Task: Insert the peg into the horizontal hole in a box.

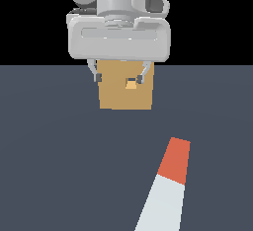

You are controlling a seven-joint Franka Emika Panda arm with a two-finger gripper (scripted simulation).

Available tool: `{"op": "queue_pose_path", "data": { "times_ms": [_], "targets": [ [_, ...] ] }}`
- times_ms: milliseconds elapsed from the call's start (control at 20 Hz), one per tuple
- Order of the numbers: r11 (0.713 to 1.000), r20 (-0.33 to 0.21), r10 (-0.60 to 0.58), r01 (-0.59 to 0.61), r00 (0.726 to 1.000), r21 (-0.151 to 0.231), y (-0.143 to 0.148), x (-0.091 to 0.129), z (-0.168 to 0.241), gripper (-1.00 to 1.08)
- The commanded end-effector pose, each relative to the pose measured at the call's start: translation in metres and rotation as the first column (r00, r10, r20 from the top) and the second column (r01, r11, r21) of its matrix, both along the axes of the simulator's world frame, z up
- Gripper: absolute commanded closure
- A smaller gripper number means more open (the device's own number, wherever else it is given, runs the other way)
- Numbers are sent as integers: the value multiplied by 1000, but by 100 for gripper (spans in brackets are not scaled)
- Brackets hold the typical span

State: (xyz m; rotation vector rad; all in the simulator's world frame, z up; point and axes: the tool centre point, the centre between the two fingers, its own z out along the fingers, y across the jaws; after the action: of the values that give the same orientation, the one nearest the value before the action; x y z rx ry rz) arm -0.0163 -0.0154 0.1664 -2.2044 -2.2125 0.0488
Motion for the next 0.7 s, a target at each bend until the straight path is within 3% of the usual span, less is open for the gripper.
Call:
{"op": "queue_pose_path", "data": {
  "times_ms": [0,350,650],
  "targets": [
    [1000,0,0,0,1000,0,0,0,0,-92],
    [999,3,-39,39,999,-1,-13,7,-8,-92],
    [991,10,-135,135,991,-2,-48,24,-27,-92]
  ]
}}
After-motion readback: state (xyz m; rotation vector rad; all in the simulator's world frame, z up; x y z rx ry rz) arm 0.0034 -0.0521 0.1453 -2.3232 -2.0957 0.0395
